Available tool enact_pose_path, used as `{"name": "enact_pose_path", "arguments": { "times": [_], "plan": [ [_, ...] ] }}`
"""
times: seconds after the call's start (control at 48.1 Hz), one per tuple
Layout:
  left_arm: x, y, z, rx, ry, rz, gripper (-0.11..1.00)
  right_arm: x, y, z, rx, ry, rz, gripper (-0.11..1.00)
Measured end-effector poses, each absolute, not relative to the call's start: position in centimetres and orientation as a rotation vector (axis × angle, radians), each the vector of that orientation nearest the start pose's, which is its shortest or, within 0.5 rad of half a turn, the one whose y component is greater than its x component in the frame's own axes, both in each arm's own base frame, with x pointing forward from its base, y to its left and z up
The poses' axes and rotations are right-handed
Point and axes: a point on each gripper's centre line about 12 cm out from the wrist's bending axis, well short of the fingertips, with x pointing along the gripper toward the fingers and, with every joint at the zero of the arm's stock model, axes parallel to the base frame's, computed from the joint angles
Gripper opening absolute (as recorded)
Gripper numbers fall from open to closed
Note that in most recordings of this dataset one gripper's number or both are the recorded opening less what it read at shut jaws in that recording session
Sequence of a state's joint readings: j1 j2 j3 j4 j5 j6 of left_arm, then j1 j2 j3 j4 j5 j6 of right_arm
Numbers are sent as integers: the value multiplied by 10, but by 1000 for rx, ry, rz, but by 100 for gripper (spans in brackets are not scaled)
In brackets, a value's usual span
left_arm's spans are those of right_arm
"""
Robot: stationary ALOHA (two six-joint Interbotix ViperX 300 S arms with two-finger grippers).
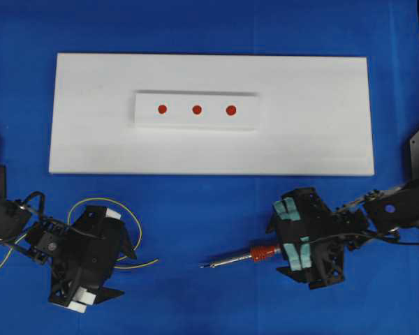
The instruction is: Touch the tip of the soldering iron to the tip of the solder at the mark.
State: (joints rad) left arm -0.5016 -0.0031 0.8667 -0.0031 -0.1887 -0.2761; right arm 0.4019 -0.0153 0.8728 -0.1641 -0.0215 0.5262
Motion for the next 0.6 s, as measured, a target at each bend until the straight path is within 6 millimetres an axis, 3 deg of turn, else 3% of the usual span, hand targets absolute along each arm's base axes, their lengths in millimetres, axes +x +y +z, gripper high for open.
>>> {"name": "enact_pose_path", "arguments": {
  "times": [0.166,0.291,0.415,0.602],
  "plan": [
    [300,-155,160,-90,688,-374,77,299,116,152,134,836,209,82],
    [298,-137,186,-72,628,-354,76,294,93,186,96,771,166,82],
    [293,-112,199,-43,578,-313,76,288,65,216,64,690,105,82],
    [278,-72,211,-8,511,-229,76,263,25,247,29,563,7,81]
  ]
}}
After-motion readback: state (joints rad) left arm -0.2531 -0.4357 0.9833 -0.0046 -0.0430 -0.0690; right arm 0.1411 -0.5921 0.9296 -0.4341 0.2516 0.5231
